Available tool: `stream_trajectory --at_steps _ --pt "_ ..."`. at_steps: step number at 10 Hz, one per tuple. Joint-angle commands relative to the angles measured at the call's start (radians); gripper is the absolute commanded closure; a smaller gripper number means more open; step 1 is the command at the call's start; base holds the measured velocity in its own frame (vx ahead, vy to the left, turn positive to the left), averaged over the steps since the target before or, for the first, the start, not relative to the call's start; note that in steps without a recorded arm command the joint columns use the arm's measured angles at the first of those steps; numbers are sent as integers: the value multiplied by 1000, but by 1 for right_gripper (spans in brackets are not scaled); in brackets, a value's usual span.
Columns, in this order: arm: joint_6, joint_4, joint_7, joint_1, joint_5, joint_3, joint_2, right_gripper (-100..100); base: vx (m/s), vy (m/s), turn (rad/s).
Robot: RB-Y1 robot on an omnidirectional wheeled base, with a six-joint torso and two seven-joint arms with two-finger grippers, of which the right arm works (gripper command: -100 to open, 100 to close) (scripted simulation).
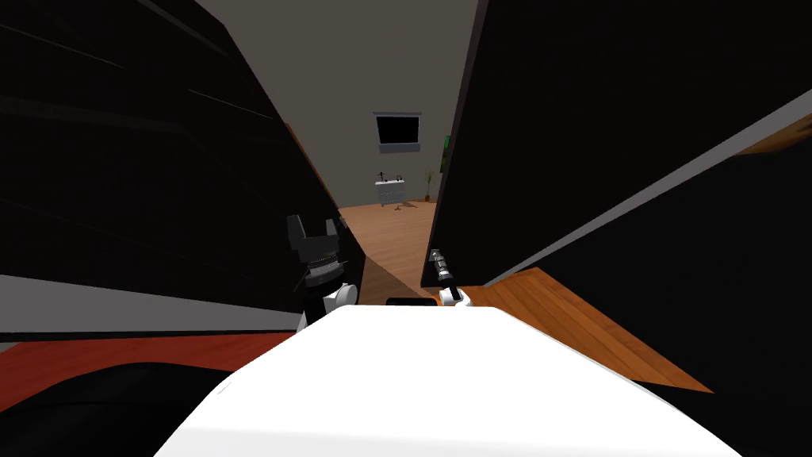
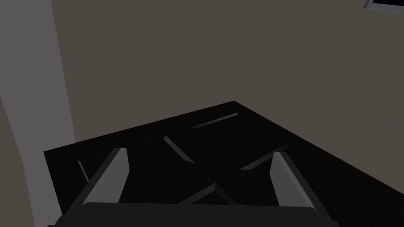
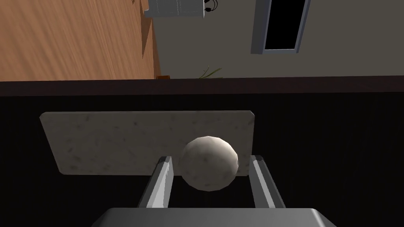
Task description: Push the door open
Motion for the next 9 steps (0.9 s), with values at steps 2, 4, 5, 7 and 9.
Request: stream_trajectory --at_steps 2,4,5,7,9 --pt "1 1 0 0 0 0 -1 100 -24 2 4" --pt "1 1 0 0 0 0 -1 100 -8 0 -2" --pt "1 1 0 0 0 0 -1 100 0 0 0" --pt "4 4 6 0 -9 -18 -18 100 124 45 -25" --pt "4 6 12 -1 -19 -36 -30 100 176 65 -41"
